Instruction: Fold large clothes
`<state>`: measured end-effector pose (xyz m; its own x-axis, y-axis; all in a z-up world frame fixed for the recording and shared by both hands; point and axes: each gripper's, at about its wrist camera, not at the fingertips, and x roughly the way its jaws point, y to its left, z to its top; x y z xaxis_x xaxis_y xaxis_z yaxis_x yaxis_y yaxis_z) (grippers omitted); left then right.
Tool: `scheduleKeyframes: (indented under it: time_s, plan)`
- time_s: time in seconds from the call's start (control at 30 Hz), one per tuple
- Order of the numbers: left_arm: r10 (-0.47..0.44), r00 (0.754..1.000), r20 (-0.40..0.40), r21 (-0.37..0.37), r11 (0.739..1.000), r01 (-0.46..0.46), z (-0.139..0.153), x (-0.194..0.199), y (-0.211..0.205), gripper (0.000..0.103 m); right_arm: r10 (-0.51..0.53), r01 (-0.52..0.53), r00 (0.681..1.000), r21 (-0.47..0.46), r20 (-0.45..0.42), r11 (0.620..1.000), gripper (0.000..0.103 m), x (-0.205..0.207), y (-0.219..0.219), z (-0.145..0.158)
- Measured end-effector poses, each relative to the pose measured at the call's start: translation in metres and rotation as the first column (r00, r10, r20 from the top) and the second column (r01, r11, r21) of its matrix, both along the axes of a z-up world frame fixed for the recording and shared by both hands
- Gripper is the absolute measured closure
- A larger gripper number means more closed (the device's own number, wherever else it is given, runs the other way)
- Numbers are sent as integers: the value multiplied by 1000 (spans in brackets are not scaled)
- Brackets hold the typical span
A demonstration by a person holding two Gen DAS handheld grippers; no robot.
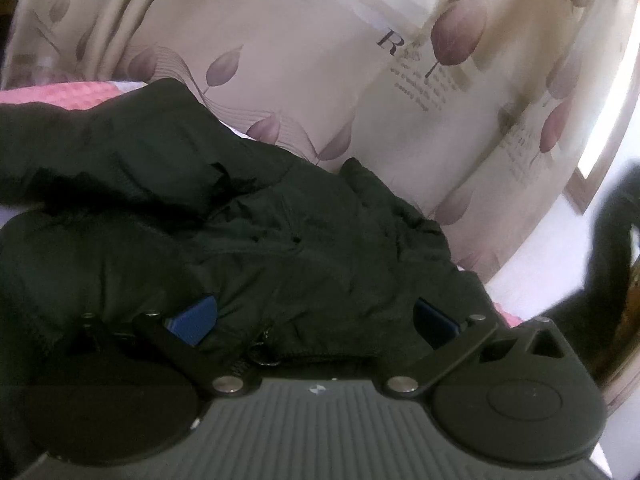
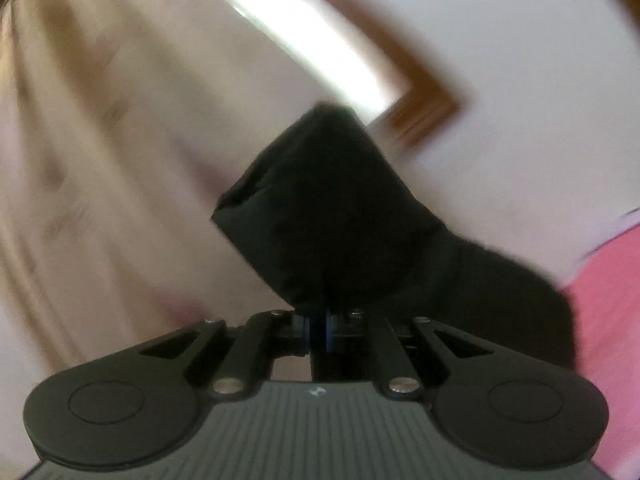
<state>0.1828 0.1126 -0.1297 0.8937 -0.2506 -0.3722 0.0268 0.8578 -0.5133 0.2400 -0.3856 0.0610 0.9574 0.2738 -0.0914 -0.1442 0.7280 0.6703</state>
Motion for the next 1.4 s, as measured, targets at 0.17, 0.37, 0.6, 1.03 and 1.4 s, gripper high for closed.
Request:
scheduleKeyframes:
  time_s: [0.17, 0.37, 0.6, 1.03, 1.4]
  plan:
    - [-2, 1000, 9, -32, 999, 2, -1, -1, 5, 0, 213, -214, 977, -38, -19, 976, 97, 30, 107, -34]
    - [2, 1000, 26, -72, 997, 0, -4, -3, 9, 0, 344, -353, 933, -77, -106, 933, 96, 45, 194, -92]
    - [-1, 999, 35, -93, 996, 4, -5, -5, 13, 0, 430, -478, 865, -163, -260, 863, 96, 65, 249, -153]
    - [6, 999, 41, -115, 993, -1, -7, -5, 14, 0, 522, -629, 776, -379, -354, 679, 28, 36, 300, -188]
    - [117, 992, 54, -229, 968, -102, 18, -42, 55, 2, 515, -623, 782, -394, -352, 676, 27, 35, 301, -186]
